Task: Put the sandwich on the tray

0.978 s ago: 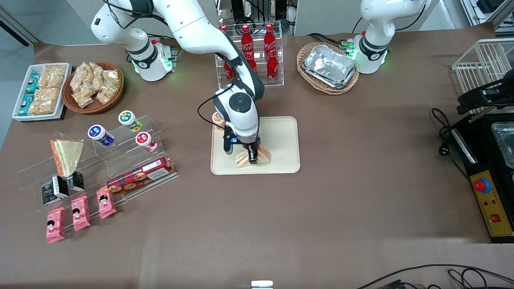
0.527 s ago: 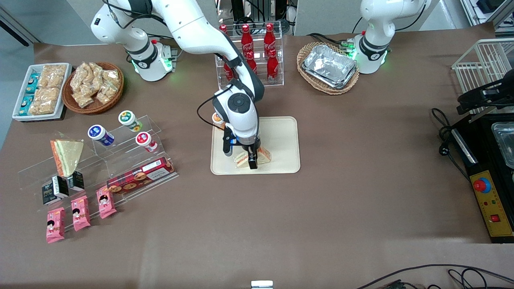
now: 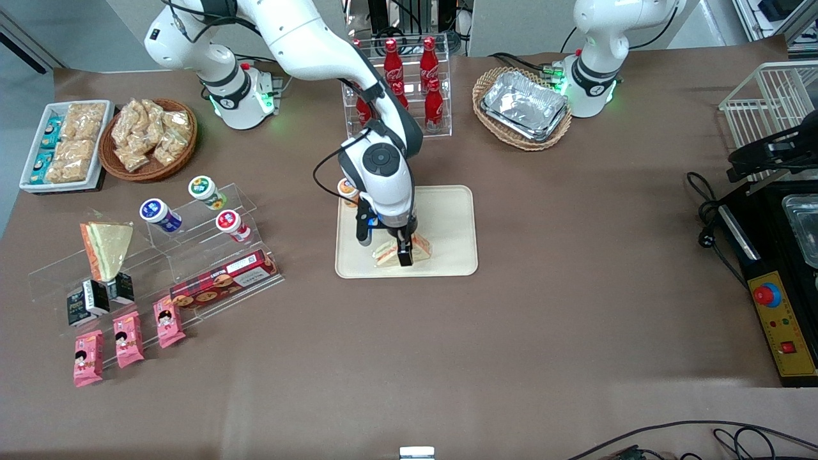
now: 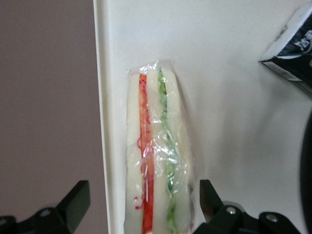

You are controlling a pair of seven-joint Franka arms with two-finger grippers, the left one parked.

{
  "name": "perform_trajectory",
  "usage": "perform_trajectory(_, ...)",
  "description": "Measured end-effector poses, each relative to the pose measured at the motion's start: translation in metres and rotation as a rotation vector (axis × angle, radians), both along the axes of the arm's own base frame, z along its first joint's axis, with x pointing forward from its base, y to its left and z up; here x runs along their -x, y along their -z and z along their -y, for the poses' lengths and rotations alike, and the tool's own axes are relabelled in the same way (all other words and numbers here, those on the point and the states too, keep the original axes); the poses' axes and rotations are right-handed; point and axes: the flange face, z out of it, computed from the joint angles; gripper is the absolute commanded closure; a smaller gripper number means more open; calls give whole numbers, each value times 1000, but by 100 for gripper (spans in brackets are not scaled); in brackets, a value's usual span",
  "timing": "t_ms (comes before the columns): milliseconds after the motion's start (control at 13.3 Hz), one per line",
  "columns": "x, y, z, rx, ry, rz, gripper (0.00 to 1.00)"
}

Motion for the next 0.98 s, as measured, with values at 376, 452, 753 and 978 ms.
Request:
perform_trajectory(376, 4, -47, -2, -16, -55, -40, 0)
perform_trajectory(452, 2, -63, 2, -19, -76, -50, 0)
perform_trajectory(753, -32, -165, 51, -48, -176, -122, 0)
perform_trajectory(978, -50, -250, 105, -75, -359, -153, 0)
